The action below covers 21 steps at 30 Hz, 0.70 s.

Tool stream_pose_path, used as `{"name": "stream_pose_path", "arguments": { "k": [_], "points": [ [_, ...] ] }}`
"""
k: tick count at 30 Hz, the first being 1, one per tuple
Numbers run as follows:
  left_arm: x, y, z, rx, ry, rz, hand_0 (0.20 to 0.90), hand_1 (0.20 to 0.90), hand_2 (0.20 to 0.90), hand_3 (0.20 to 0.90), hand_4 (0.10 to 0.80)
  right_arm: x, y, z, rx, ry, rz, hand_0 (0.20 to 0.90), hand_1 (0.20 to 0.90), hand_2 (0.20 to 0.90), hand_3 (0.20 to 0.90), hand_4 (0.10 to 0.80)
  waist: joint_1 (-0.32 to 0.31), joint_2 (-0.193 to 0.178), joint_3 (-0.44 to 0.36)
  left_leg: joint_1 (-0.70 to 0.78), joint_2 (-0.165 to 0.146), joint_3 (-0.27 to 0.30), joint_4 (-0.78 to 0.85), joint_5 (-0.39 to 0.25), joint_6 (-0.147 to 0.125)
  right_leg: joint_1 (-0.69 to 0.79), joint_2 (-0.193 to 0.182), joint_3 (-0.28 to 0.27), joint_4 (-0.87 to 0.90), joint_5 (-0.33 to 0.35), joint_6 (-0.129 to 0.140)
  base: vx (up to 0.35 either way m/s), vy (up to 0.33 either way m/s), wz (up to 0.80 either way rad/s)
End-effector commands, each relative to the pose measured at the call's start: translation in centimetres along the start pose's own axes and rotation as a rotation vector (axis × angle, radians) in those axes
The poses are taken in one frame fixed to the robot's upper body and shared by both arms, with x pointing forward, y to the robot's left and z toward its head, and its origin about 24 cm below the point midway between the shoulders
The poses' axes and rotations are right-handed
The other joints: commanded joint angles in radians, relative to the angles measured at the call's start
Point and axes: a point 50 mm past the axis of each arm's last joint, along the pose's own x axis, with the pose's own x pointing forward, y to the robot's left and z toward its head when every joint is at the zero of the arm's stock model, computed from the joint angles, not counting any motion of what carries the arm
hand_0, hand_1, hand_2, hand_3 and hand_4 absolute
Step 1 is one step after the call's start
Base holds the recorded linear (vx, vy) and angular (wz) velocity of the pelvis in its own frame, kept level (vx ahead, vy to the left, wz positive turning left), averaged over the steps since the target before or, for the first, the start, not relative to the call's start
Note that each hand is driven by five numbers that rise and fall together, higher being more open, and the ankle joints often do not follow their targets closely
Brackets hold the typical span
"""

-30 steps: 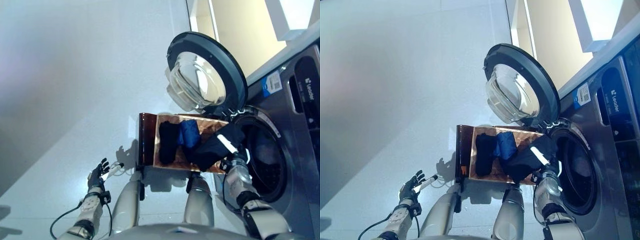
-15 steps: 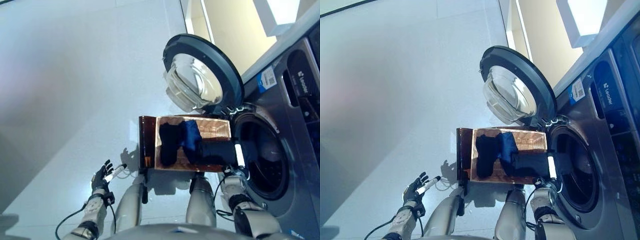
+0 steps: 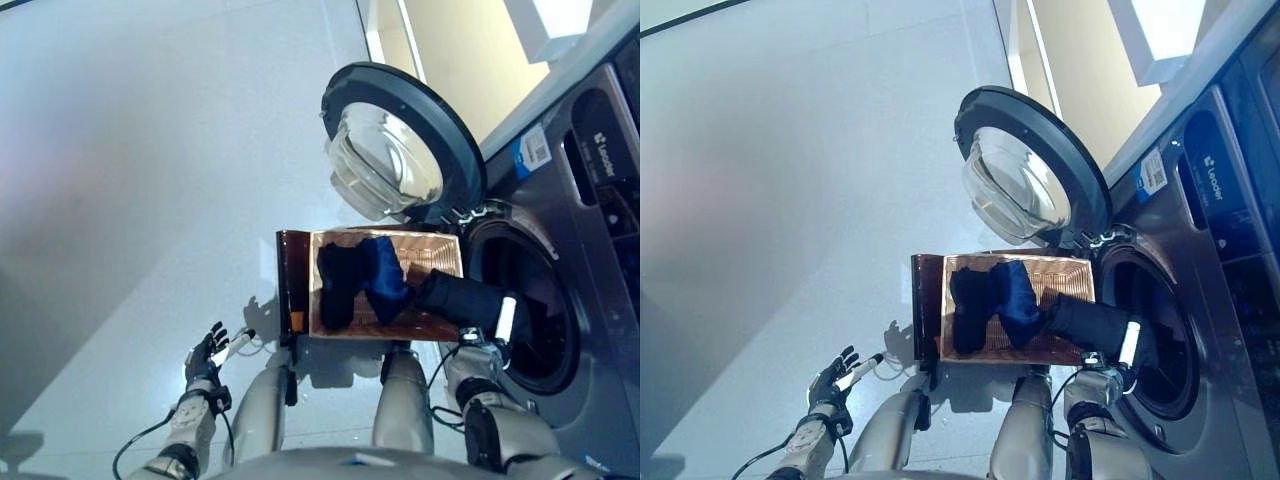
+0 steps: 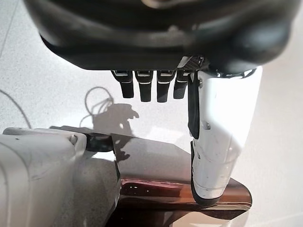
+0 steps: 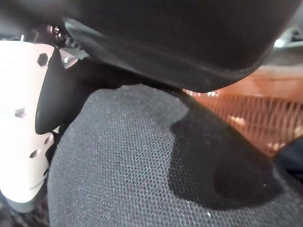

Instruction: Pick up the clothes and place them into the washing machine

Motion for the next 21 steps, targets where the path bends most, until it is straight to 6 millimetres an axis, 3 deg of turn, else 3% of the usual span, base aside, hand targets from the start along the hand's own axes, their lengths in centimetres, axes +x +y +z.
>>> {"name": "stream_pose_path", "arguments": {
  "k": [1, 12, 21],
  "points": [
    [-0.1, 1.9, 0.5, -0.012, -0.037, 0.078, 0.9, 0.9, 0.9, 0.9, 0.8, 0.7, 3.0, 3.9, 0.113, -0.187, 0.059, 0.2, 0.2, 0.2, 0.2, 0.3, -0.002, 0.003, 0.005, -0.021, 0.045, 0.008, 0.099, -0.068, -0.09, -0.006, -0.025, 0.042, -0.132, 0.243, 0.004, 0.0, 0.0, 0.0],
    [-0.3, 2.0, 0.1, 0.004, -0.024, 0.063, 0.9, 0.9, 0.9, 0.9, 0.8, 1.6, 6.1, 8.5, 0.22, -0.33, 0.037, 0.2, 0.2, 0.2, 0.2, 0.3, -0.001, 0.03, 0.002, -0.038, 0.043, 0.017, 0.093, -0.066, -0.088, -0.036, -0.022, 0.056, -0.125, 0.244, 0.001, -0.001, 0.001, 0.0],
    [-0.4, 1.8, -0.2, 0.021, -0.01, 0.054, 0.9, 0.9, 0.9, 0.9, 0.8, 1.6, 7.8, 10.9, 0.308, -0.398, 0.041, 0.2, 0.2, 0.2, 0.2, 0.3, -0.001, 0.049, -0.004, -0.048, 0.035, 0.023, 0.088, -0.065, -0.086, -0.055, -0.021, 0.069, -0.122, 0.245, 0.0, -0.001, 0.006, -0.02]
  ]
}}
